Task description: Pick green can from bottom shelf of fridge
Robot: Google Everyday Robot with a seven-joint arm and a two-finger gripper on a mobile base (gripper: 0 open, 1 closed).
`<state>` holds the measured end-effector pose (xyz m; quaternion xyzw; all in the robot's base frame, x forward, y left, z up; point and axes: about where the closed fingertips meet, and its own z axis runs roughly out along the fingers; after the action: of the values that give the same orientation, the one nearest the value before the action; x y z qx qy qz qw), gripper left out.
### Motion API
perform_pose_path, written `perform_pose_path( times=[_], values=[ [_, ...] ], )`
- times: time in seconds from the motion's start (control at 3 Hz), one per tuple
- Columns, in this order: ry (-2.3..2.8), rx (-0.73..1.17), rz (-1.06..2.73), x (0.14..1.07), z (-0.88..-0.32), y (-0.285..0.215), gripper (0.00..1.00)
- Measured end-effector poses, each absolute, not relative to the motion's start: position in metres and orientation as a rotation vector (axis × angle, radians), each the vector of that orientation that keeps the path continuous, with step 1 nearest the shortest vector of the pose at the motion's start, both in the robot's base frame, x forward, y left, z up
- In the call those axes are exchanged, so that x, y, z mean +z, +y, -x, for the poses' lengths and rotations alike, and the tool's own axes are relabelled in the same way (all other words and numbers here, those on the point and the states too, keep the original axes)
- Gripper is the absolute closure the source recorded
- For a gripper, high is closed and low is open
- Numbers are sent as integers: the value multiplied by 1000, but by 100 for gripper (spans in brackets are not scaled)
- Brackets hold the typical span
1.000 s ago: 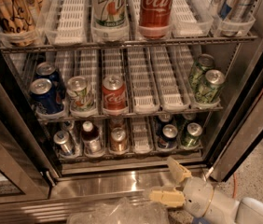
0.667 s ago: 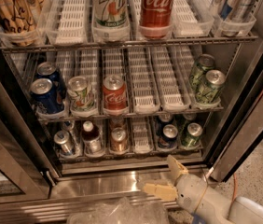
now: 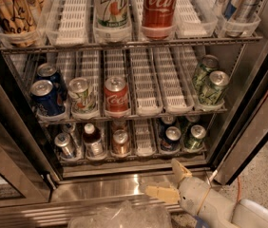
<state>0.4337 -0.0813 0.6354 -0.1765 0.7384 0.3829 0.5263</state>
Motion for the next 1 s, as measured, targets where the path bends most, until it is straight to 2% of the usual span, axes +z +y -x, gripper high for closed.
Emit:
perform_pose_path(
  times=[0.67, 1.0],
  values=[
    [1785, 832, 281, 629, -451, -97, 0],
    [1759, 735, 167, 634, -458, -125, 0]
  ],
)
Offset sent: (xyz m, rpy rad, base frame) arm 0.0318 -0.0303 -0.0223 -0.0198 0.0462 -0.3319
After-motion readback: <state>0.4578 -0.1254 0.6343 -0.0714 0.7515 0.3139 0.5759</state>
